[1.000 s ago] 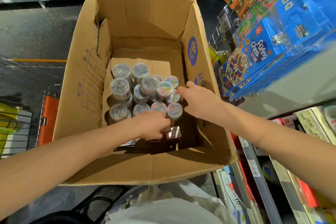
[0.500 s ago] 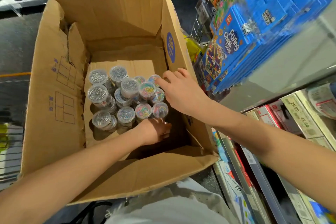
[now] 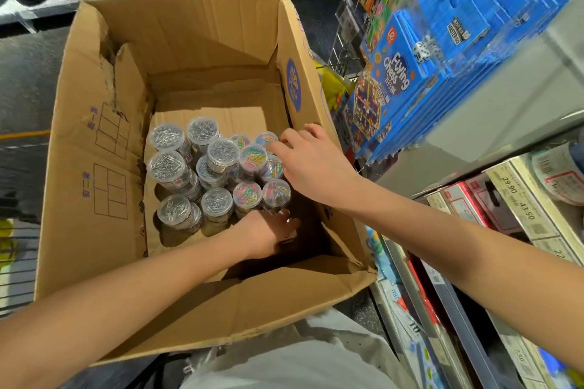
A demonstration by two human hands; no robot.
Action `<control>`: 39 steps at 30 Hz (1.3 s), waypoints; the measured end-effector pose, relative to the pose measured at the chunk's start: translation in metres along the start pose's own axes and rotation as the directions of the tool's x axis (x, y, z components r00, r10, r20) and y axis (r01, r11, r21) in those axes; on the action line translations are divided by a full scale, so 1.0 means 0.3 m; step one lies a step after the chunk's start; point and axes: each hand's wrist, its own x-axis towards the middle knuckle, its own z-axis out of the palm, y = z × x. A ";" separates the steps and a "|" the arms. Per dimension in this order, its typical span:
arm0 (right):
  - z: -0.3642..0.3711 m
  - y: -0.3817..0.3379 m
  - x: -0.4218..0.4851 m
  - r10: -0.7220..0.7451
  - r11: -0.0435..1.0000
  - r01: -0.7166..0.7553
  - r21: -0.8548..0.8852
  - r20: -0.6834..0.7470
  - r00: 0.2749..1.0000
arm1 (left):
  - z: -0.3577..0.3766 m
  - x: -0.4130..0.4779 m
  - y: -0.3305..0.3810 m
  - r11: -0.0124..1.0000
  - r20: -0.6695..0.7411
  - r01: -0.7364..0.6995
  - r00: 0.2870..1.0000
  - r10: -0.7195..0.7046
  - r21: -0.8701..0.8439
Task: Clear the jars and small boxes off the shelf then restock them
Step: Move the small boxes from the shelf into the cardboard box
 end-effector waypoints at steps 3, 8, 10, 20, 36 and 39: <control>-0.001 -0.001 0.003 0.008 1.000 -0.007 -0.014 0.040 0.999 | -0.037 -0.036 -0.039 1.000 -0.041 -0.014 0.999 0.013 -0.009; -0.034 -0.003 0.007 0.031 0.999 -0.030 -0.018 0.103 0.994 | -0.173 -0.129 -0.098 0.998 -0.063 0.060 0.996 -0.060 -0.011; -0.063 -0.011 0.006 0.056 0.998 -0.058 0.022 0.092 0.994 | -0.222 -0.173 -0.133 0.997 -0.109 0.067 0.992 -0.070 -0.025; -0.347 -0.037 -0.174 0.305 0.951 -0.300 0.068 -0.072 0.950 | -0.592 -0.257 -0.146 0.971 -0.471 -0.101 0.882 -0.014 -0.217; -0.778 0.063 -0.792 0.769 0.550 -0.788 -0.278 -0.199 0.607 | -0.954 0.072 0.497 0.846 -0.671 -0.530 0.604 0.431 0.066; -0.803 0.083 -0.858 0.805 0.502 -0.805 -0.316 -0.170 0.568 | -0.972 0.151 0.582 0.834 -0.656 -0.551 0.619 0.431 0.029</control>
